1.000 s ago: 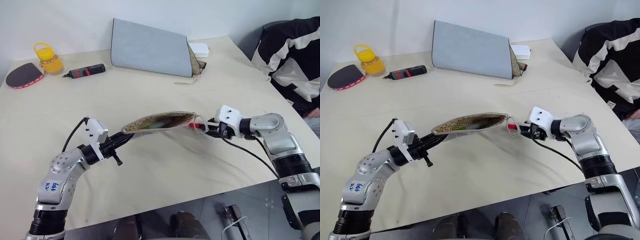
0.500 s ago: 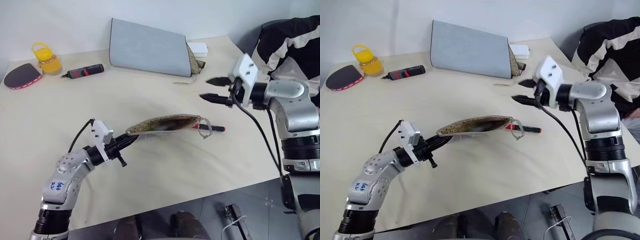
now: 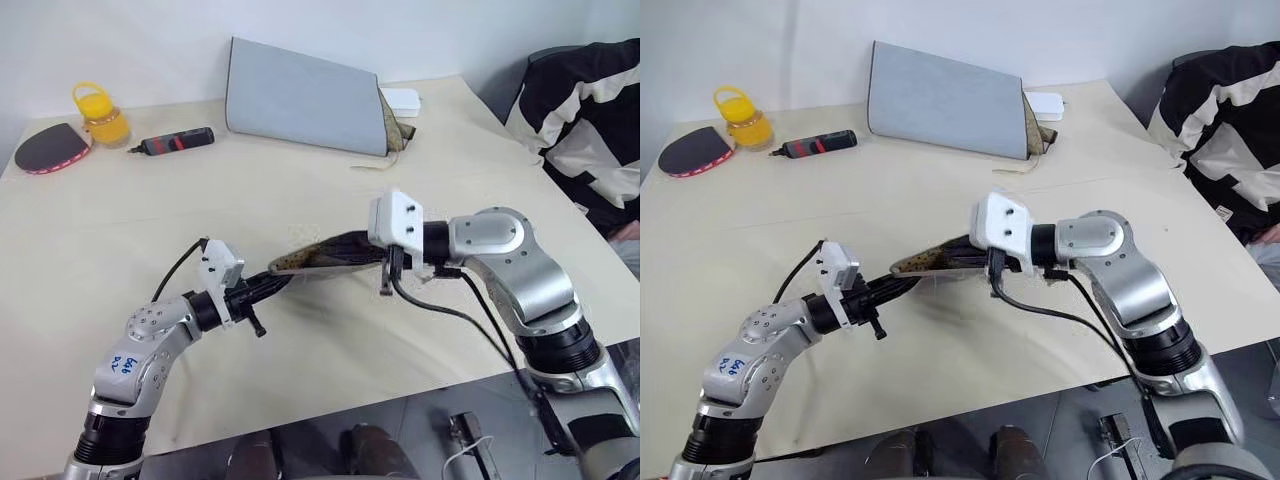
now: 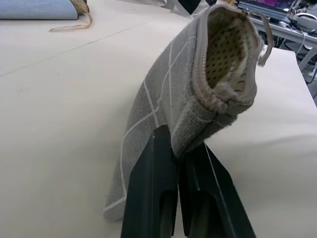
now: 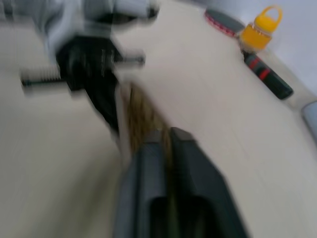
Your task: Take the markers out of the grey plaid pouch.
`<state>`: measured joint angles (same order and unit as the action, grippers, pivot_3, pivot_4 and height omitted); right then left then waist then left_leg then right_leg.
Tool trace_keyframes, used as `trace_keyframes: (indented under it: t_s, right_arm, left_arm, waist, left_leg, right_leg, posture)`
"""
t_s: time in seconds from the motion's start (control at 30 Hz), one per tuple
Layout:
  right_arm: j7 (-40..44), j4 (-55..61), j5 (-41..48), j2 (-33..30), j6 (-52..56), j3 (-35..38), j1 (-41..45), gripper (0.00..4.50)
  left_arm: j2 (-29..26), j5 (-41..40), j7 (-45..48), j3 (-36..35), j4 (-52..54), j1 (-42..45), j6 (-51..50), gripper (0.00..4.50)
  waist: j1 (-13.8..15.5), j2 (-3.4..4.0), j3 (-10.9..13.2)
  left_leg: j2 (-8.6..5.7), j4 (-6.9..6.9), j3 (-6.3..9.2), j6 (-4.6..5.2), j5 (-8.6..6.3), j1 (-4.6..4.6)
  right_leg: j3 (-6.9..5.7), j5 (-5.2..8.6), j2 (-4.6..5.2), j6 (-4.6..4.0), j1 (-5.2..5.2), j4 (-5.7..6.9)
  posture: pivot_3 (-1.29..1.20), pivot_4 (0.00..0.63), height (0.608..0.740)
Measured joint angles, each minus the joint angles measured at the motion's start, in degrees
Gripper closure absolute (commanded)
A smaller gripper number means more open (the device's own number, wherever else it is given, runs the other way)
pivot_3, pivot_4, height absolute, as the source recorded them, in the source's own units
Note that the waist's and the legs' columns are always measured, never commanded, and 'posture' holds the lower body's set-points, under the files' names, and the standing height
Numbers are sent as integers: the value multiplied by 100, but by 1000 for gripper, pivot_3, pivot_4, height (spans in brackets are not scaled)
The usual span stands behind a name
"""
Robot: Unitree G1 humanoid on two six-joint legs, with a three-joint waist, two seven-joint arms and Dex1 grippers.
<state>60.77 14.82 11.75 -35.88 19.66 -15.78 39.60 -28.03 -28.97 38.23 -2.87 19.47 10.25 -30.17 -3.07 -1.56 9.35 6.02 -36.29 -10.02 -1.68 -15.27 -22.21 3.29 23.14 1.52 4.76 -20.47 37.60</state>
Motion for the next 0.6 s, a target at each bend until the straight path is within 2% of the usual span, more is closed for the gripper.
trace_keyframes:
  t_s: [0.13, 0.3, 0.37, 0.47, 0.6]
  right_arm:
    - [56, -433, -533, -155, -610, -208, -14, 4463]
    - [478, -883, -1020, -586, -935, -367, 212, 4463]
    - [812, -805, -894, -694, -711, -363, 318, 4463]
    - [1252, -406, -333, -781, 214, -333, 532, 4463]
    - [1606, -273, -278, -980, 438, -414, 751, 4463]
  left_arm:
    - [-29, -73, 3, 4, 83, 54, -271, 4500]
    - [-483, -748, 231, -51, 515, 104, -1165, 4500]
    - [-693, -1210, 370, -100, 673, 210, -1616, 4500]
    - [-809, -1899, 465, -260, 746, 370, -2156, 4500]
    - [-739, -2540, 312, -412, 672, 492, -2670, 4500]
  waist:
    - [-17, 0, 0]
    - [-21, 5, 4]
    - [-17, 5, 4]
    - [-14, 7, 5]
    - [-1, 6, 5]
  left_leg:
    - [2, 2, -3, 0, 0, 2]
    - [6, 8, -2, -1, 0, 4]
    - [7, 6, -1, -1, 0, 3]
    - [7, 5, 2, 0, 0, 4]
    - [4, 2, 7, 0, 0, 4]
  right_leg:
    - [3, 0, -2, 0, -1, -2]
    - [3, 0, -1, 0, -1, -4]
    - [3, 0, -1, 0, 1, -4]
    - [2, 0, 2, 0, 3, -2]
    - [-1, 0, 4, 0, 8, -7]
  posture:
    - [0, 150, 740]
    - [0, 150, 740]
    - [0, 150, 740]
    - [0, 150, 740]
    - [0, 150, 740]
